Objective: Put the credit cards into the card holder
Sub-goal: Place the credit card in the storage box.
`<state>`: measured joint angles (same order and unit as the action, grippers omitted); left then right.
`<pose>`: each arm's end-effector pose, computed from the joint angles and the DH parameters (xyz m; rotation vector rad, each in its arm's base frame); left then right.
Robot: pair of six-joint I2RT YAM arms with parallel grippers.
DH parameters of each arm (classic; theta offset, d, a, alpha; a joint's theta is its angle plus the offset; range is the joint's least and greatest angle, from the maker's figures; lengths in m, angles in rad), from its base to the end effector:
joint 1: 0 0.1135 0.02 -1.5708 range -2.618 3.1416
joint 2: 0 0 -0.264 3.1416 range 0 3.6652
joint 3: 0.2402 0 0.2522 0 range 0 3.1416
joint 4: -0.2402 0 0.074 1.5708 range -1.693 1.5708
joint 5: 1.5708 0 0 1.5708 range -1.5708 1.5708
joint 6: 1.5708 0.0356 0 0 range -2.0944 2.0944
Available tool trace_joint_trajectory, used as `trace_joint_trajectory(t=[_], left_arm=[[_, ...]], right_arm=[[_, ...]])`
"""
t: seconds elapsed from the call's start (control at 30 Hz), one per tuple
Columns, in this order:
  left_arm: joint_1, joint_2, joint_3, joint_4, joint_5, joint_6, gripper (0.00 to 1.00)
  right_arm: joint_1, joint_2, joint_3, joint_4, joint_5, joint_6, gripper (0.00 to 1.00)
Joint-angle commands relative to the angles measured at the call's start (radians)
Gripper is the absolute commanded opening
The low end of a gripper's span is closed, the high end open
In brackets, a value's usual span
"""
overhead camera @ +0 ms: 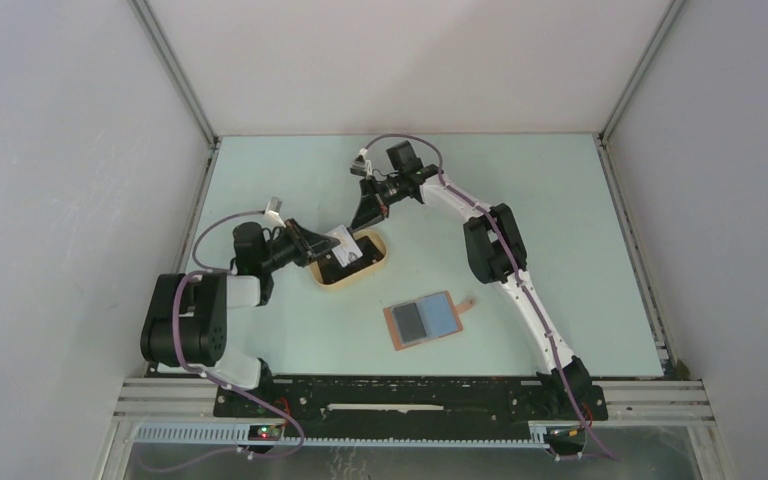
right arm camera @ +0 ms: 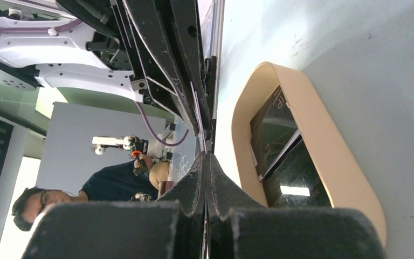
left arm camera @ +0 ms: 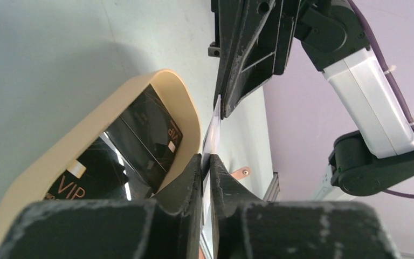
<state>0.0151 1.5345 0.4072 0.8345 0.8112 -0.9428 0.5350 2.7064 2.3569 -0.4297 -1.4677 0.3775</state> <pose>0.2644 -0.0218 0.1534 -0.3397 1.9780 -1.3698 0.4683 0.3187 0.1427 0.9686 -2.0622 -2.1186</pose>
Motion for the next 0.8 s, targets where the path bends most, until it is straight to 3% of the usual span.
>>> trace_joint_trajectory(t=[0.0, 0.23, 0.77], left_arm=[[0.012, -0.050, 0.088, -0.220, -0.065, 0.126, 0.14], [0.015, -0.028, 0.121, -0.280, -0.080, 0.144, 0.17], [0.026, -0.054, 0.109, -0.318, -0.109, 0.162, 0.31]], right_arm=[[-0.003, 0.016, 0.049, 0.029, 0.005, 0.025, 0.00], [-0.003, 0.026, 0.088, -0.064, 0.107, -0.050, 0.00], [-0.035, 0.010, 0.094, -0.160, 0.148, -0.151, 0.00]])
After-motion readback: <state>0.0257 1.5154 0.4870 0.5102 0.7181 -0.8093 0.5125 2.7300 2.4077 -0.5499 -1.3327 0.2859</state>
